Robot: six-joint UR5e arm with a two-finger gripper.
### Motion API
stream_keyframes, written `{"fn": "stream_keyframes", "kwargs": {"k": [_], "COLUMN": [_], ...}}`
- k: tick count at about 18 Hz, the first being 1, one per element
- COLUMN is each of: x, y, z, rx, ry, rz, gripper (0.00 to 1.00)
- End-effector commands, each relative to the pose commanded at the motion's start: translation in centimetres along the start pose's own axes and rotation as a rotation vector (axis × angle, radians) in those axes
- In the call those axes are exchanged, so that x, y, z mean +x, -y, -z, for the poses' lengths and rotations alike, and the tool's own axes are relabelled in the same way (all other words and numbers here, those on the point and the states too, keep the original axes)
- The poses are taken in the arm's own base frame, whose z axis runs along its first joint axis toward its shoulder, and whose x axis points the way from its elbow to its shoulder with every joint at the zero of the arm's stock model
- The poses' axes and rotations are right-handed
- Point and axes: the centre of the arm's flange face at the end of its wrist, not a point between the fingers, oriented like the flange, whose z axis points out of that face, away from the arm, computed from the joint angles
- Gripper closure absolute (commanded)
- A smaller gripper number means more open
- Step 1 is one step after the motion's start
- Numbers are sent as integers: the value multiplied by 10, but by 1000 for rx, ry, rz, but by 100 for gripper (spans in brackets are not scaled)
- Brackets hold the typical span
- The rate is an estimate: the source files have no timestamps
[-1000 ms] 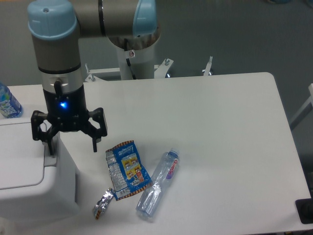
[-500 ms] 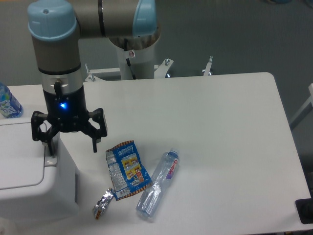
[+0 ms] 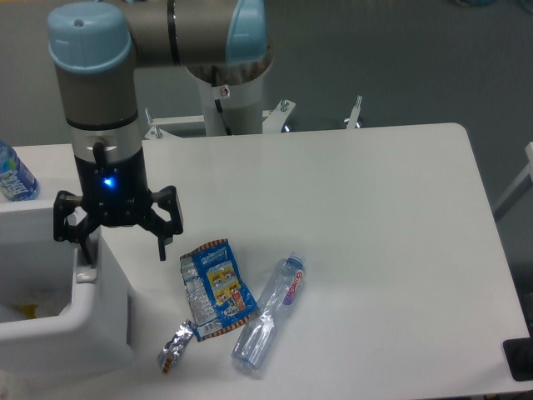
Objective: Open the trash can
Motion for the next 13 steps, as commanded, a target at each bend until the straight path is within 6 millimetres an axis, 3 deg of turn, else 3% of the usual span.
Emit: {"fn": "stream_keyframes", "kwargs": {"k": [2, 5, 6, 7, 13], "x": [1, -14, -47, -64, -151], "y": [7, 16, 23, 25, 18], "z": [16, 29, 46, 56, 106], "rx": [32, 62, 90, 106, 143], "ry": [-2, 17, 55, 78, 180], "rz": [-1, 11, 52, 73, 168], "gripper": [0, 0, 0, 0, 0]}}
